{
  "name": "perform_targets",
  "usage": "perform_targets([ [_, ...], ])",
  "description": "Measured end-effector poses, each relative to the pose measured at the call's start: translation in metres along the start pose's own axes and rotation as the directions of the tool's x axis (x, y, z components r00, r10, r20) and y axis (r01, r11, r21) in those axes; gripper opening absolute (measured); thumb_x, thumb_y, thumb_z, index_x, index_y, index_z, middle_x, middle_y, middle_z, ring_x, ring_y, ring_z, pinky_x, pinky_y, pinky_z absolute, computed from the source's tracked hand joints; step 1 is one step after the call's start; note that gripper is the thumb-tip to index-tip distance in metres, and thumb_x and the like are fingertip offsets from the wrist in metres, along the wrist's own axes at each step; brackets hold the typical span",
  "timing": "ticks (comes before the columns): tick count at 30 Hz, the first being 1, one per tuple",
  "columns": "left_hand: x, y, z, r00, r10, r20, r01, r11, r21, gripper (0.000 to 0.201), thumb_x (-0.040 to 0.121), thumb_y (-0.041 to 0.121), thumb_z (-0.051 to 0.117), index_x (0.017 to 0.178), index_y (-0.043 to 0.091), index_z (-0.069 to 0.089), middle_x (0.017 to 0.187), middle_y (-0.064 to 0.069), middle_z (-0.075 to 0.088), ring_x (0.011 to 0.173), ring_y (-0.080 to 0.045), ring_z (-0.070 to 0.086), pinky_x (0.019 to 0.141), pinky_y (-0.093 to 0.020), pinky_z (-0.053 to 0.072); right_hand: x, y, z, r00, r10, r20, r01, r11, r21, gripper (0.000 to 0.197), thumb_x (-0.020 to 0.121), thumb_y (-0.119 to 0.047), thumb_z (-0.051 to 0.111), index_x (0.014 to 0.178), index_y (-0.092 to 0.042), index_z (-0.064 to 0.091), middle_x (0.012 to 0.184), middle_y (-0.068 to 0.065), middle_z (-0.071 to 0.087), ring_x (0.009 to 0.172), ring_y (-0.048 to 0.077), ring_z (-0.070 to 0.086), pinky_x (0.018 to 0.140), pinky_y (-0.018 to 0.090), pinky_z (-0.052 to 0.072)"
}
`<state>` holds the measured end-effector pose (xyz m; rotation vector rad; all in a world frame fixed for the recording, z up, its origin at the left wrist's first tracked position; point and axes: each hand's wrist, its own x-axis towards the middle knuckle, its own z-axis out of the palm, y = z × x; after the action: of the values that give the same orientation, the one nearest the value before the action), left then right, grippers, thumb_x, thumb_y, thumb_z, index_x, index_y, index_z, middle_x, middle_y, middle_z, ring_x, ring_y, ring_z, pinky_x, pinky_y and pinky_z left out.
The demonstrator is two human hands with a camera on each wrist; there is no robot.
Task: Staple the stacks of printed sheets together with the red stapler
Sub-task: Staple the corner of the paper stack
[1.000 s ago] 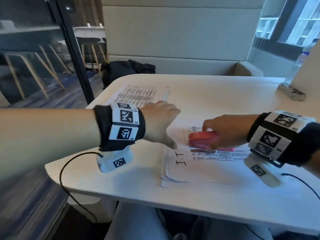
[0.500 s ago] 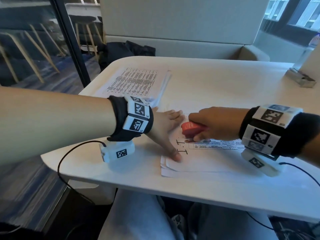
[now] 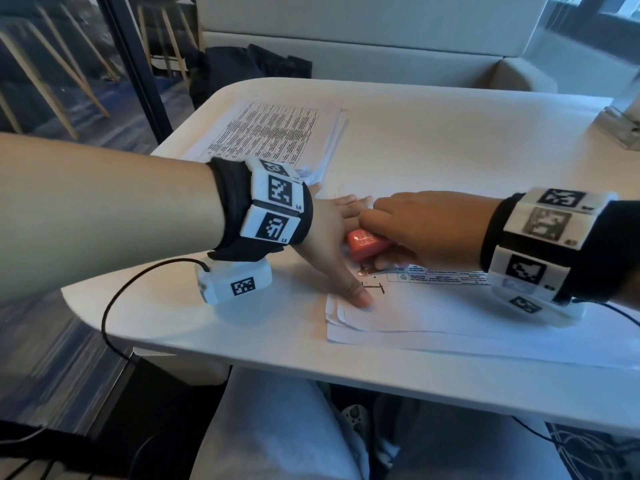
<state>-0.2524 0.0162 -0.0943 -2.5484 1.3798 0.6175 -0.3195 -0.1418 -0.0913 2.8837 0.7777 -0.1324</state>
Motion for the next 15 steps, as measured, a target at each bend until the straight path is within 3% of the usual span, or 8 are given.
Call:
perform_targets([
  [3, 0.000, -0.003, 0.002, 1.000, 0.010, -0.025, -0.011, 1.000, -0.010, 0.117, 0.059, 0.080, 0.060, 0.148, 0.041, -0.005, 0.158, 0.012, -0.015, 0.145, -0.010, -0.019, 0.104, -0.026, -0.012, 0.005, 0.000, 0.002, 0.998, 0.038, 0.053, -0.040, 0.998, 0.046, 0.042, 0.092, -0.048, 0.051, 0.121, -0.020, 0.042, 0.095, -0.009, 0.035, 0.087, 0.014, 0.040, 0.075, 0.025, 0.029],
  [5, 0.001, -0.003, 0.001, 1.000, -0.002, -0.017, 0.002, 1.000, 0.010, 0.120, 0.057, 0.082, 0.059, 0.147, 0.041, -0.009, 0.158, 0.009, -0.019, 0.144, -0.009, -0.021, 0.104, -0.030, -0.015, 0.006, -0.001, 0.003, 0.995, 0.041, 0.094, -0.044, 0.999, 0.027, 0.045, 0.091, -0.049, 0.051, 0.123, -0.020, 0.039, 0.095, -0.007, 0.038, 0.091, 0.020, 0.048, 0.076, 0.028, 0.033],
  [7, 0.001, -0.003, -0.001, 1.000, 0.018, -0.019, -0.018, 1.000, 0.019, 0.116, 0.057, 0.083, 0.057, 0.148, 0.042, -0.003, 0.158, 0.008, -0.016, 0.144, -0.010, -0.020, 0.102, -0.031, -0.018, 0.005, -0.002, 0.002, 0.999, -0.048, -0.017, 0.047, 0.998, -0.039, 0.040, 0.090, -0.053, 0.047, 0.115, -0.023, 0.039, 0.097, -0.003, 0.048, 0.091, 0.024, 0.053, 0.072, 0.032, 0.038],
  [10, -0.004, 0.000, -0.003, 0.993, 0.102, -0.056, -0.102, 0.995, -0.003, 0.091, 0.060, 0.079, 0.059, 0.139, 0.048, 0.024, 0.155, 0.013, 0.006, 0.144, -0.007, -0.004, 0.104, -0.024, -0.012, 0.004, -0.007, -0.001, 0.982, -0.160, -0.100, 0.140, 0.972, -0.188, 0.036, 0.089, -0.052, 0.040, 0.101, -0.018, 0.043, 0.090, 0.005, 0.057, 0.074, 0.027, 0.056, 0.058, 0.038, 0.046],
  [12, -0.009, 0.003, -0.005, 0.991, 0.111, -0.068, -0.115, 0.992, -0.046, 0.064, 0.065, 0.075, 0.060, 0.121, 0.052, 0.039, 0.147, 0.013, 0.021, 0.139, -0.004, 0.010, 0.101, -0.018, -0.004, 0.006, -0.010, -0.002, 0.977, -0.187, -0.104, 0.156, 0.954, -0.256, 0.041, 0.090, -0.050, 0.034, 0.100, -0.013, 0.050, 0.088, 0.007, 0.058, 0.072, 0.028, 0.056, 0.058, 0.039, 0.049],
  [13, -0.010, 0.004, -0.006, 0.992, 0.107, -0.066, -0.111, 0.992, -0.061, 0.053, 0.066, 0.074, 0.060, 0.112, 0.053, 0.042, 0.143, 0.012, 0.026, 0.137, -0.004, 0.014, 0.099, -0.017, -0.002, 0.007, -0.013, -0.004, 0.976, -0.192, -0.100, 0.161, 0.952, -0.260, 0.044, 0.090, -0.050, 0.033, 0.099, -0.012, 0.053, 0.089, 0.007, 0.058, 0.072, 0.028, 0.056, 0.058, 0.038, 0.049],
  [15, -0.010, 0.004, -0.007, 0.993, 0.109, -0.048, -0.112, 0.990, -0.081, 0.049, 0.067, 0.074, 0.059, 0.112, 0.061, 0.041, 0.135, 0.013, 0.031, 0.136, -0.007, 0.018, 0.098, -0.017, 0.004, 0.007, -0.013, -0.007, 0.971, -0.218, -0.104, 0.184, 0.946, -0.267, 0.044, 0.091, -0.048, 0.033, 0.100, -0.012, 0.056, 0.090, 0.007, 0.059, 0.074, 0.027, 0.057, 0.060, 0.038, 0.048],
])
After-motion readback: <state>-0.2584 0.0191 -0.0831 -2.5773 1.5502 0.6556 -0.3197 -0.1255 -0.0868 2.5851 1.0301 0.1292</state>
